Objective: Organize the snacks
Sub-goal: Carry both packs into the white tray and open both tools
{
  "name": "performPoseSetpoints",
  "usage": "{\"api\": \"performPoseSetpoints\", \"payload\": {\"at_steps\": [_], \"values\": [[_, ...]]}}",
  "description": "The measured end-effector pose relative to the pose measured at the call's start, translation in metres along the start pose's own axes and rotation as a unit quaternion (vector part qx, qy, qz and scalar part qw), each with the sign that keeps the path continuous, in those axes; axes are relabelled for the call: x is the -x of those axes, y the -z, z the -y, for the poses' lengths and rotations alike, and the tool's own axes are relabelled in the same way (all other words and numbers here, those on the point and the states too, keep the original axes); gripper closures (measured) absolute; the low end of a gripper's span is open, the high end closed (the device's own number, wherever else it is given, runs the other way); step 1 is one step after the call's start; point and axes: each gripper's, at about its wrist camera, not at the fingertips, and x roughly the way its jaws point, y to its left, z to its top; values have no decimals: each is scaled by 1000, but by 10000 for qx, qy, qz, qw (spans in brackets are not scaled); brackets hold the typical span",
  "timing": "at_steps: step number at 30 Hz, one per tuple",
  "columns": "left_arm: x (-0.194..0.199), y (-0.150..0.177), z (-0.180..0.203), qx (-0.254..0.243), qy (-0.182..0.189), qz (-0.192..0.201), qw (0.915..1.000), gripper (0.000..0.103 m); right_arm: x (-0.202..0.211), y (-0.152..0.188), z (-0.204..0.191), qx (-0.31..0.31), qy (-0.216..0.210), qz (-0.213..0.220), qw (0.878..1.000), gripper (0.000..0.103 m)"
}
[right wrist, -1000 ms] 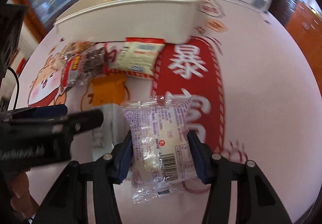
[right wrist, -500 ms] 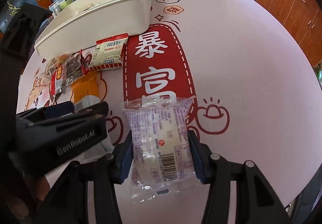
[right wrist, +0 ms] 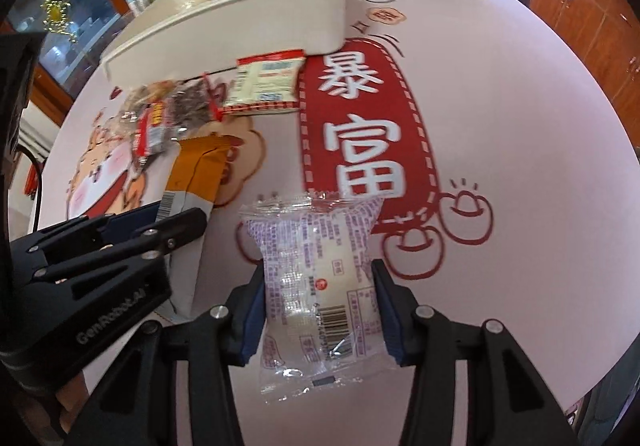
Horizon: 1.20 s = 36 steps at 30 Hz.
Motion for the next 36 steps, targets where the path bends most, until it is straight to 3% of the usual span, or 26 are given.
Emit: {"api": "performPoseSetpoints", "payload": {"at_steps": [9, 16, 24, 30, 36], "values": [[78, -17, -53, 210, 10, 579, 9981, 74, 32, -35, -28, 67, -369, 400, 9985, 55], [139, -83, -85, 187, -33, 1340, 9908, 74, 67, -94, -46, 136, -581, 974, 9934, 55], [200, -167, -105, 14, -85, 2123, 9772, 73, 133, -188, -58, 130, -610, 2001, 9778, 55], [212, -219, -106, -118, -99, 2321, 9726, 73, 165, -240, -69, 143, -533, 2525, 9660, 54], [190, -251, -104, -199, -210, 2230, 9744, 73, 151, -278, -79, 94, -453, 2507, 9670, 54]]}}
